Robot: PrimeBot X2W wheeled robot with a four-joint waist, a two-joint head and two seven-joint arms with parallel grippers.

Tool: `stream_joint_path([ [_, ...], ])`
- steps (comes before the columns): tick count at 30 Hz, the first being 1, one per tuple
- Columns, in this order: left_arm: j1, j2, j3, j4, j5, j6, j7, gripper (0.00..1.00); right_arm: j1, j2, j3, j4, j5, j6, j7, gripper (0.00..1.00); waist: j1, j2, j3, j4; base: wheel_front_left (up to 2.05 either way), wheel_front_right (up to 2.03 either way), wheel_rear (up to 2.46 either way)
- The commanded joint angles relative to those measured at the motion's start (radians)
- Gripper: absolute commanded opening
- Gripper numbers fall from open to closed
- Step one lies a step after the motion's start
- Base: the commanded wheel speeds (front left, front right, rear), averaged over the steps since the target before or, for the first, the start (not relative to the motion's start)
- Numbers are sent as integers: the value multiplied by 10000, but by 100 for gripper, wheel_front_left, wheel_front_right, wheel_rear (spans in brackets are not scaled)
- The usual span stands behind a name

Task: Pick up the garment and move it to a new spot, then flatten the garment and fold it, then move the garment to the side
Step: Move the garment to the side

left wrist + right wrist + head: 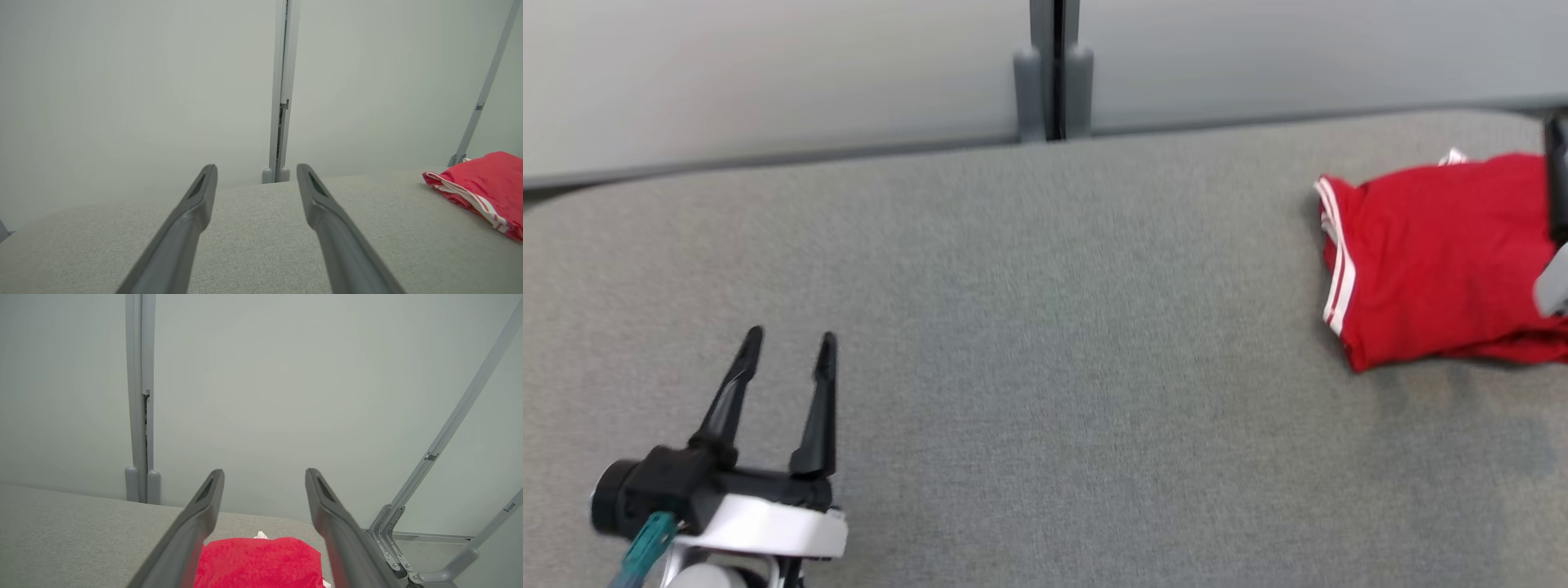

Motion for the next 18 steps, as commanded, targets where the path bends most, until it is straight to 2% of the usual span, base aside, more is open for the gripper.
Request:
stream_joint_path([
  [1, 233, 47, 163, -118, -126, 92, -7, 100, 414, 119, 96, -289, 270, 0, 25, 100, 0, 0, -849, 280, 0, 0, 0],
  [6, 976, -189, 802, -291, -1030, 60, 18, 100, 2030, 522, 350, -1723, 1048, 0, 169, 100, 0, 0, -1515, 482, 0, 0, 0],
  [11, 1395, -143, 981, -308, -1324, 51, 76, 100, 3563, 1110, 546, -2934, 1595, 0, -115, 100, 0, 0, -1706, 647, 0, 0, 0],
  [15, 1542, -250, 1028, -93, -1303, -5, 16, 100, 4533, 1479, 703, -3120, 1953, 0, -495, 100, 0, 0, -1744, 731, 0, 0, 0],
  [18, 1636, -144, 937, 152, -889, -72, -14, 100, 5085, 1762, 789, -2946, 2072, 0, -840, 100, 0, 0, -1778, 765, 0, 0, 0],
])
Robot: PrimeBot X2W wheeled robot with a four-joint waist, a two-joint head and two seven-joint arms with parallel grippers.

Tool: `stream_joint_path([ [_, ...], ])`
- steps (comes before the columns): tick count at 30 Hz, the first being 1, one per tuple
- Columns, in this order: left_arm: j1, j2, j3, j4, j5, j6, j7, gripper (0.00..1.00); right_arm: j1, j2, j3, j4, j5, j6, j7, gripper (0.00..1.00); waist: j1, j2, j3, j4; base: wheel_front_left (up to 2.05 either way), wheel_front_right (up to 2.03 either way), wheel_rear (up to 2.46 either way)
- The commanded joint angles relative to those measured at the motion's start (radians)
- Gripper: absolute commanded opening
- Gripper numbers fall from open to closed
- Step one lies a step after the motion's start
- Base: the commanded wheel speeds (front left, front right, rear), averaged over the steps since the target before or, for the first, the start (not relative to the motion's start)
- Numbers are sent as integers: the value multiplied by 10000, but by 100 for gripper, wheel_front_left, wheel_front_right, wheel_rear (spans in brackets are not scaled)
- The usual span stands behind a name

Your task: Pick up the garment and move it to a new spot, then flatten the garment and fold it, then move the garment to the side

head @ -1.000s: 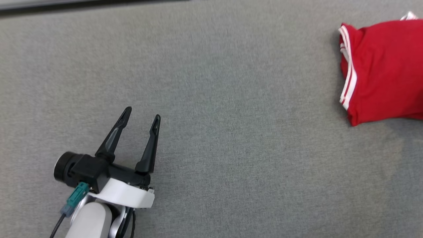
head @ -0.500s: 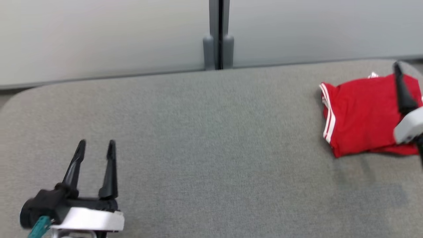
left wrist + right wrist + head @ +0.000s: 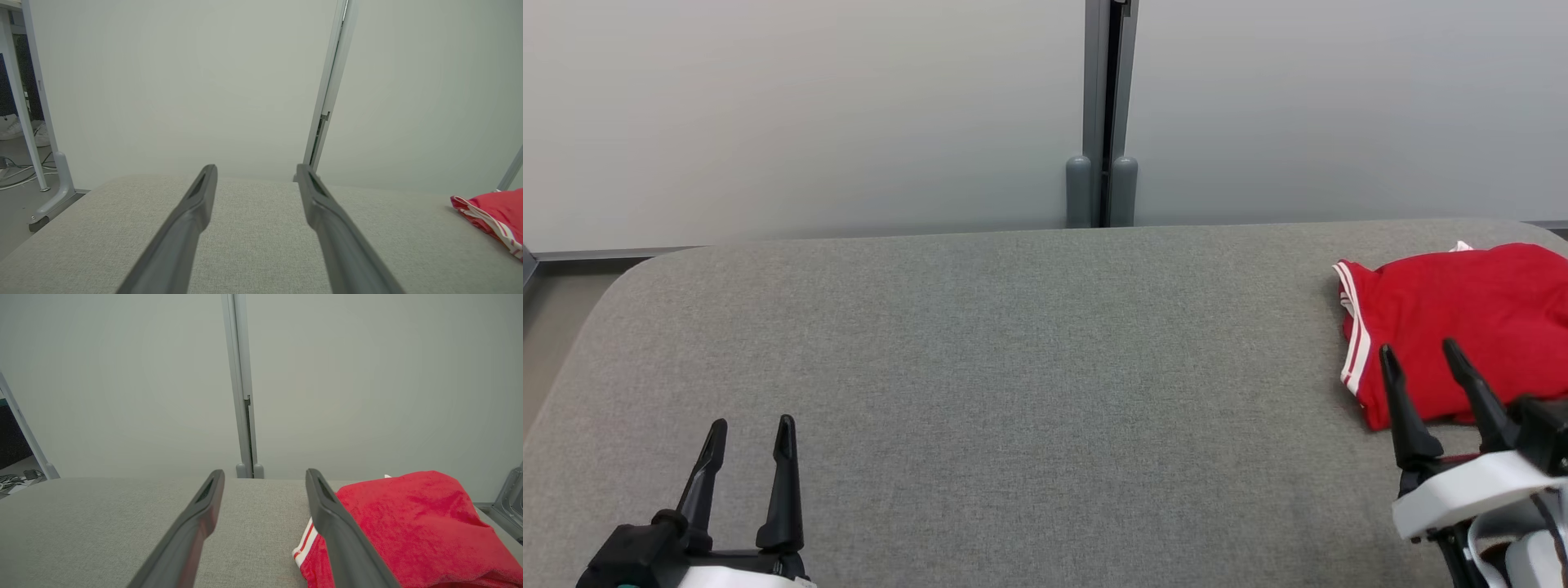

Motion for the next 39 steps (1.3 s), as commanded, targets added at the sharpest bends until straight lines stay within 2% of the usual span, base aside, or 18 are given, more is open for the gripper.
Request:
stream_joint_path([
  [1, 35, 5, 6, 18, 193, -72, -53, 100, 246, 99, 18, 86, 100, 0, -224, 100, 0, -1, -15, 17, 0, 0, 0],
  [9, 81, -415, 105, 487, 669, -385, -42, 100, 964, 600, 198, 338, 113, 2, -900, 100, 0, -1, -81, 12, 0, 0, 0],
  [18, -60, -598, 340, 577, 1121, -540, -43, 100, 970, 480, 646, 231, 227, 2, -1037, 100, 0, -1, -105, -195, 0, 0, 0],
  [36, -63, -792, 451, 857, 1196, -707, -44, 100, 956, 431, 940, 399, 463, 2, -1030, 100, 0, -1, -148, -234, 0, 0, 0],
  [37, 17, -836, 436, 878, 1191, -687, -35, 0, 947, 504, 953, 428, 433, -2, -960, 0, 0, -1, -149, -234, 0, 0, 0],
  [39, 74, -917, 428, 1076, 1157, -689, -18, 0, 1062, 573, 973, 579, 458, -2, -925, 0, 0, -1, -148, -234, 0, 0, 0],
])
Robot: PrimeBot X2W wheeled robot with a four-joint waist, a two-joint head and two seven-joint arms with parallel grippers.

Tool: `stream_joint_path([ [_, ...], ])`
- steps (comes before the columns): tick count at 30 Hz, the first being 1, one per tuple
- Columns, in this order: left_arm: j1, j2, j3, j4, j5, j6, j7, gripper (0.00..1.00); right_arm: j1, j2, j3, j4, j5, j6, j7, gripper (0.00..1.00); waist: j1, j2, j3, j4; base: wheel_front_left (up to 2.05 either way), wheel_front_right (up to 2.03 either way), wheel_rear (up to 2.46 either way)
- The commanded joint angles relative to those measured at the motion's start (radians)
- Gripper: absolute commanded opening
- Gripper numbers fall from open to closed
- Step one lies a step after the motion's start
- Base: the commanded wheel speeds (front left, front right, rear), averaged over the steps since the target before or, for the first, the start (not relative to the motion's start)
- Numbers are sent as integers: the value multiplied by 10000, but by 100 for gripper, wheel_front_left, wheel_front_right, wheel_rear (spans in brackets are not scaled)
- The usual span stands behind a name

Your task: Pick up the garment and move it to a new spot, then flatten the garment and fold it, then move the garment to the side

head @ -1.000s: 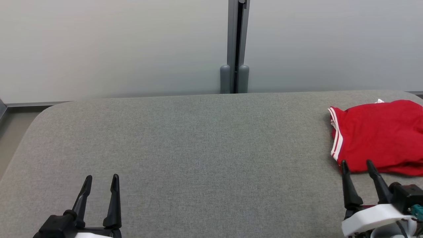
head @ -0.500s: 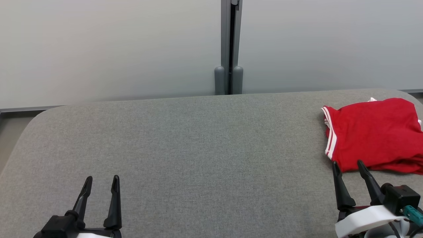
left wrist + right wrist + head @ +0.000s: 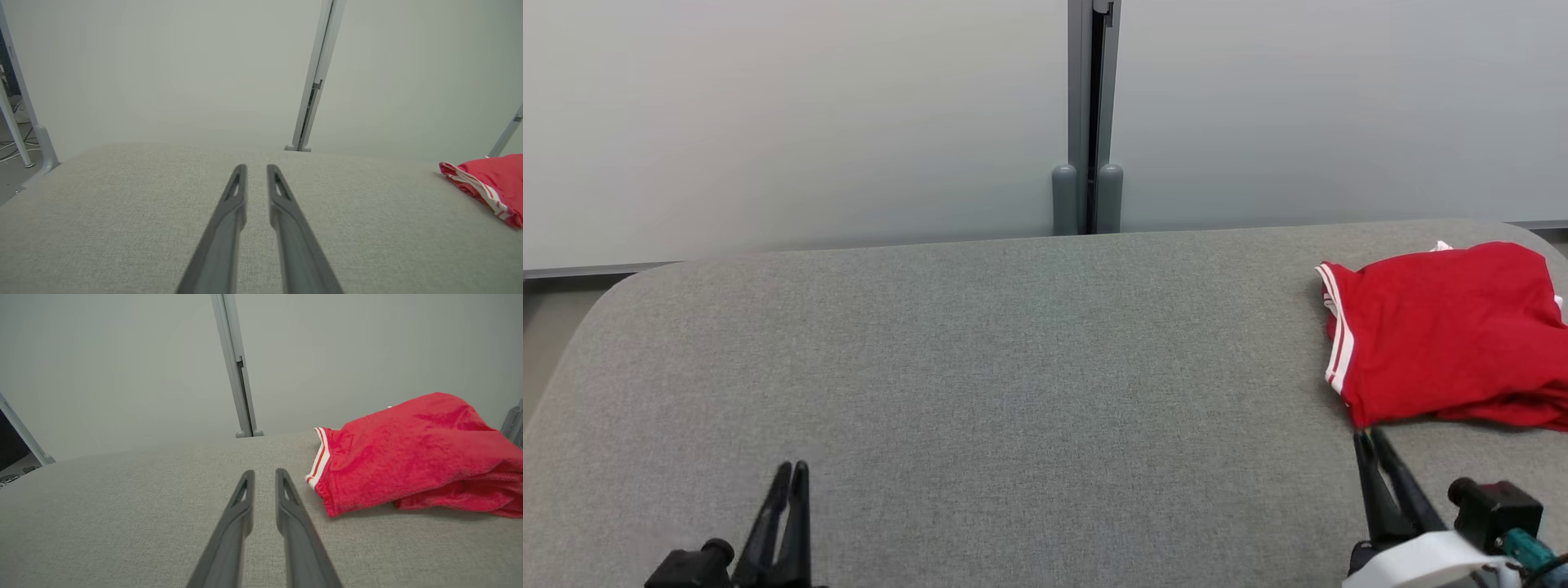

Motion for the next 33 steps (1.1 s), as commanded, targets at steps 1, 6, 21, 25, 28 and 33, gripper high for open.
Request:
stream_joint_path([
  [1, -97, 21, 44, -13, -157, -2, 68, 0, -66, -16, -43, -53, 153, 0, 41, 0, 0, -1, 4, 0, 0, 0, 0],
  [6, -288, 24, 152, 73, -1123, -15, 369, 0, -120, 47, -226, -105, 1048, 0, 306, 0, 0, -1, 26, 0, 0, 0, 0],
  [21, -663, 30, 295, 139, -3696, -54, 1023, 0, -258, 218, -694, -254, 3393, 0, 990, 0, 0, -1, 92, -2, 0, 0, 0],
  [25, -764, 31, 336, 166, -4311, -63, 1185, 0, -290, 257, -808, -289, 3954, 0, 1153, 0, 0, -1, 109, -3, 0, 0, 0],
  [28, -815, 32, 355, 180, -4606, -68, 1265, 0, -305, 276, -863, -306, 4225, 0, 1235, 0, 0, -1, 118, -3, 0, 0, 0],
  [33, -953, 34, 416, 221, -5455, -82, 1493, 0, -349, 334, -1015, -356, 5003, 0, 1461, 0, 0, -1, 145, -4, 0, 0, 0],
])
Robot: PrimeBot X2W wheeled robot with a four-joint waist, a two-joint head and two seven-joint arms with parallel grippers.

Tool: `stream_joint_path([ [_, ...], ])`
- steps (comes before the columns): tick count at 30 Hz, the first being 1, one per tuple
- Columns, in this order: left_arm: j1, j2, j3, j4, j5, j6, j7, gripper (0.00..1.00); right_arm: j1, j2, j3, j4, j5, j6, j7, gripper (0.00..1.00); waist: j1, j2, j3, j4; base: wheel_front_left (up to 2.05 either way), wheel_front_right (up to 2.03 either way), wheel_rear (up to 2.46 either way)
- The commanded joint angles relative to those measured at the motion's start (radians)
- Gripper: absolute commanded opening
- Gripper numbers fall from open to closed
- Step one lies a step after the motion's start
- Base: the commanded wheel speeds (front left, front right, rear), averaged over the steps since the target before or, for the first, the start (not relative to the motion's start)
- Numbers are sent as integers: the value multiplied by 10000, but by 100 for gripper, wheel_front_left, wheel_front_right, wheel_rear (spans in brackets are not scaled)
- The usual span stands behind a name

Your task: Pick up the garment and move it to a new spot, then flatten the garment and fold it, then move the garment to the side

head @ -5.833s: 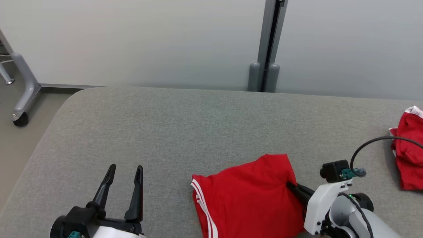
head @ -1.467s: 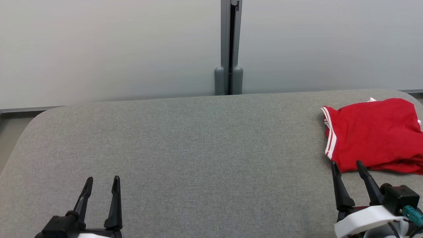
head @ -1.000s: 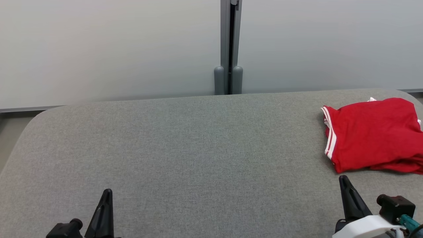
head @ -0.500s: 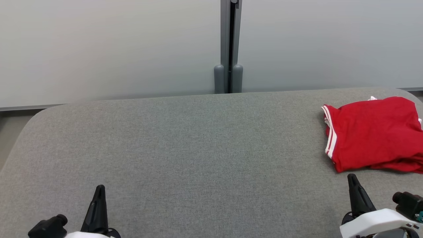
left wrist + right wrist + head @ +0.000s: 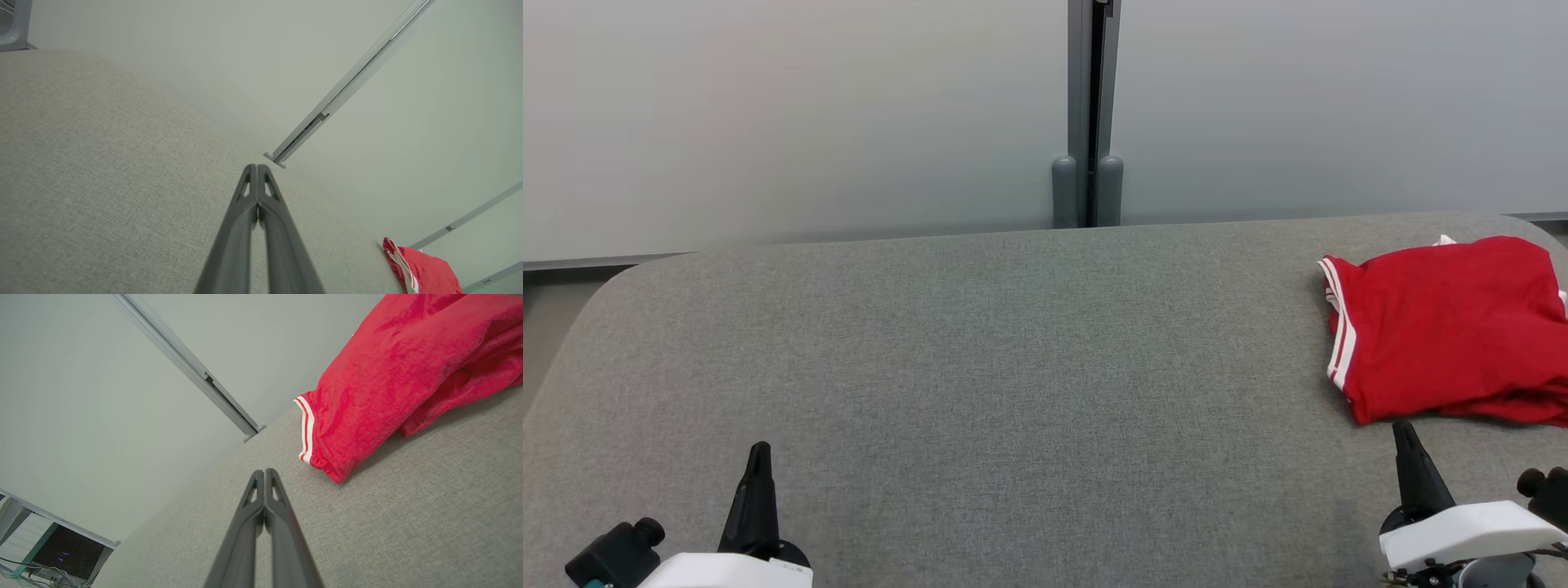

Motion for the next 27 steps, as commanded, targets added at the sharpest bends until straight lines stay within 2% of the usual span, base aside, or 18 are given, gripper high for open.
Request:
stream_joint_path([
  [1, -365, 63, 73, -95, -335, -62, 67, 0, -269, -40, -96, -186, 315, 0, 75, 0, 0, 0, 5, 0, 0, 0, 0],
  [27, -862, 71, 301, 59, -3421, -109, 913, 0, -416, 172, -665, -346, 3140, 1, 912, 0, 0, 0, 120, -3, 0, 0, 0],
])
